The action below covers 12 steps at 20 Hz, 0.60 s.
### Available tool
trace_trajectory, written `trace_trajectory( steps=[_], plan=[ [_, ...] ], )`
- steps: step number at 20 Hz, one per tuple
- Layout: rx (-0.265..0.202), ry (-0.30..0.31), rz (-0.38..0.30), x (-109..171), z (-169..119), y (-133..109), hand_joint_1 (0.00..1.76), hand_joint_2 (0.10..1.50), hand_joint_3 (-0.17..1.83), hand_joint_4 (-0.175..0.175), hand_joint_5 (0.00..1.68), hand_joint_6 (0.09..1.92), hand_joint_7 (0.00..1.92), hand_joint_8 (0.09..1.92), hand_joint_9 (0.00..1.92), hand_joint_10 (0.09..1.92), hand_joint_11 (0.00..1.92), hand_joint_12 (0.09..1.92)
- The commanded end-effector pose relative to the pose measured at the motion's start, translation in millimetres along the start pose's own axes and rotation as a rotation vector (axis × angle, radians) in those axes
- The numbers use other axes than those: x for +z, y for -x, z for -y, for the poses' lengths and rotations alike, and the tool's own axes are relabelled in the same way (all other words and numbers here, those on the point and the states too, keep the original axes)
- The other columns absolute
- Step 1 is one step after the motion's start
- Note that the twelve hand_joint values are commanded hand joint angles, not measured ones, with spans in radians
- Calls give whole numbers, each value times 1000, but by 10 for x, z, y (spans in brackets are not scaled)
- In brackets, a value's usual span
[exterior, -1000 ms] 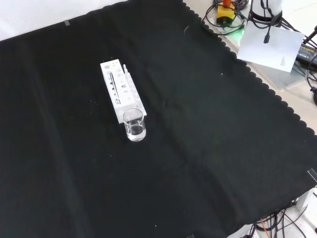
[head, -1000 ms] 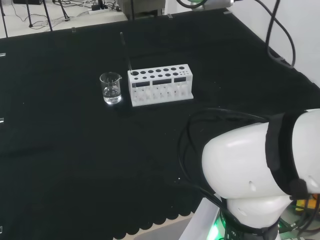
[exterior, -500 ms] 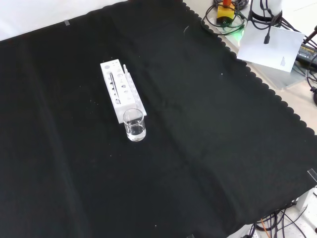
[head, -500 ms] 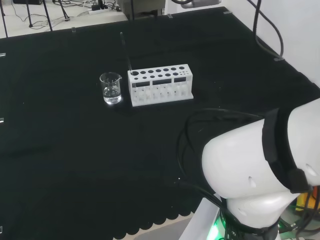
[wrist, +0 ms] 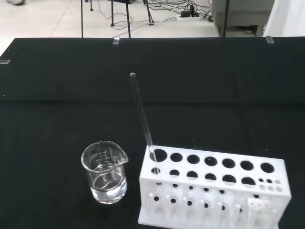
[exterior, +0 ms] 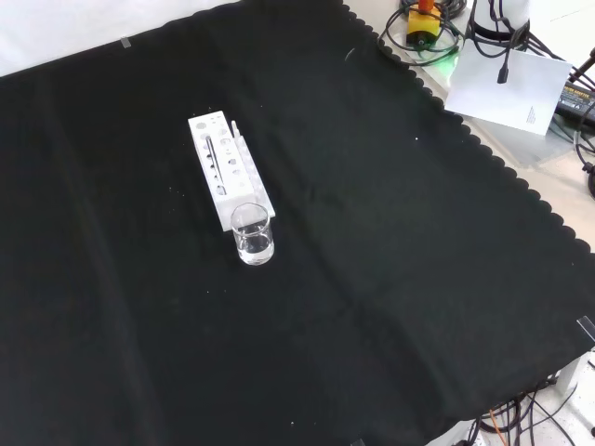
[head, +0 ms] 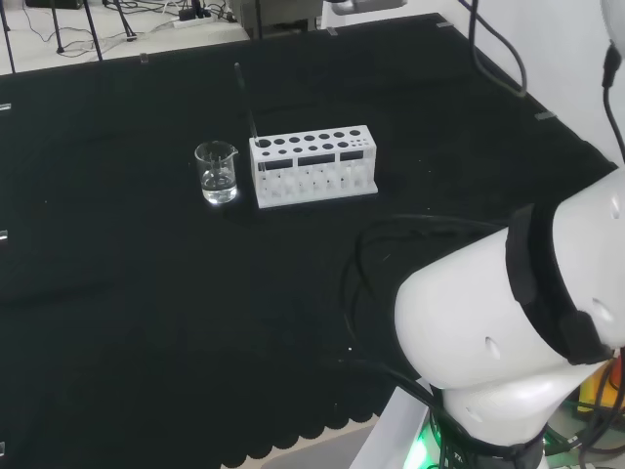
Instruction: Take the glass rod from the white test tube rack.
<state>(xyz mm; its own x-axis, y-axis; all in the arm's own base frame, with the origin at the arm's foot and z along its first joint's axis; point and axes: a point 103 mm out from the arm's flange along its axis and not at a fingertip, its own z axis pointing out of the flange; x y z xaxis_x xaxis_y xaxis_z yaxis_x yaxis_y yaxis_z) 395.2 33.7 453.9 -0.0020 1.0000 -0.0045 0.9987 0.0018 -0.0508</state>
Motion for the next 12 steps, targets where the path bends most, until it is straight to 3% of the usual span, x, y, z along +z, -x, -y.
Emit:
trace_trajectory(
  steps=[1, 12],
  plan=[
    [-21, -6, -13, 53, -250, -186, 574, 1289, -175, -175, 0, 87, 6, 87, 0, 304, 0, 576],
    [-59, -32, 5, 192, -607, -392, 560, 1298, -175, -175, 0, 87, 12, 87, 0, 321, 0, 607]
  ],
)
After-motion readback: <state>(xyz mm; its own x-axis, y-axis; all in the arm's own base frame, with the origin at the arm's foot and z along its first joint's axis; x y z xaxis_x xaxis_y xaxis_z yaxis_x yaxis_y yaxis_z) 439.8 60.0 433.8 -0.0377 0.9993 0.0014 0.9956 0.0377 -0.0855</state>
